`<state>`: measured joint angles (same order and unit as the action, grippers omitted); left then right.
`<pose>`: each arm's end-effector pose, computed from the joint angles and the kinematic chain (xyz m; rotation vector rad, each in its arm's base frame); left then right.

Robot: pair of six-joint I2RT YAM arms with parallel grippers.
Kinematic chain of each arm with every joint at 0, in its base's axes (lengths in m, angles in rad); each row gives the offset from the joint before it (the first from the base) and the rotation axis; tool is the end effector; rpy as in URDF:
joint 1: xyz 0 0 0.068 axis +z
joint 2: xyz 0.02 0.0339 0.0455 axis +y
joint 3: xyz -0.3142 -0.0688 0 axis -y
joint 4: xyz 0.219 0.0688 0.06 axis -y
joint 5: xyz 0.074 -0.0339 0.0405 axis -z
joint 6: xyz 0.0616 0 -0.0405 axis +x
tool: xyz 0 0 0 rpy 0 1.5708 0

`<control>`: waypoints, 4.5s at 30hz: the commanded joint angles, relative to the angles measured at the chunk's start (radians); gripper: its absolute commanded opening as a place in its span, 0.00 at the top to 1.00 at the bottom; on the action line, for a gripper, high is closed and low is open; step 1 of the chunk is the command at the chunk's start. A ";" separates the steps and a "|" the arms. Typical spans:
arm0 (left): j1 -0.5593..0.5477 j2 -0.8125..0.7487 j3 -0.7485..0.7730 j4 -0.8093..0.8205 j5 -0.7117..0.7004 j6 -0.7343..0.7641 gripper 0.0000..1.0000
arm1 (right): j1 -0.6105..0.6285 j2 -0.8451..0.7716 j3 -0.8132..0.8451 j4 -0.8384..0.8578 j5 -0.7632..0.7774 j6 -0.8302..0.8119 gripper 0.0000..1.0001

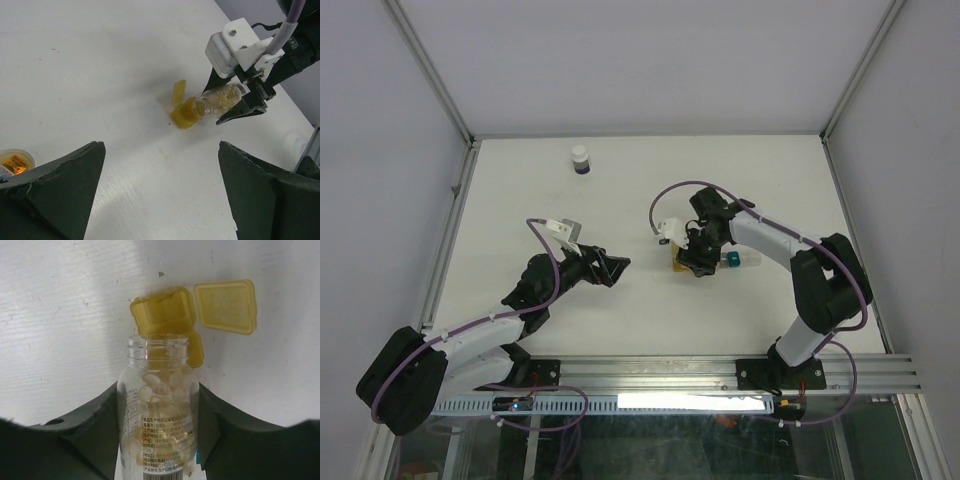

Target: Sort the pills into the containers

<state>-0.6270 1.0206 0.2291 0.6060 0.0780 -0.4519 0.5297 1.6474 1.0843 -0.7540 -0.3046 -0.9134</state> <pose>0.1473 -0.1127 0.2427 0.2195 1.8219 -0.8432 0.2449 0.1648 0.2321 -1.9006 2.0768 0.3556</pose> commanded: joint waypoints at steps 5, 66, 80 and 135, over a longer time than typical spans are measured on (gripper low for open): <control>0.003 -0.030 -0.010 0.027 -0.023 0.023 0.01 | 0.019 0.008 0.062 -0.019 0.034 0.021 1.00; 0.003 -0.104 -0.033 -0.025 -0.052 0.035 0.01 | 0.082 0.054 0.135 -0.100 0.076 0.043 1.00; 0.003 -0.121 -0.040 -0.032 -0.062 0.039 0.01 | 0.078 0.058 0.127 -0.052 0.158 0.056 1.00; 0.003 -0.152 -0.057 -0.025 -0.047 0.016 0.01 | 0.084 0.091 0.167 -0.122 0.139 0.071 1.00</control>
<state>-0.6270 0.8886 0.1802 0.5453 0.0269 -0.4301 0.6140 1.7329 1.2167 -0.8783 -0.1631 -0.8532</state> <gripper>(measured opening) 0.990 0.546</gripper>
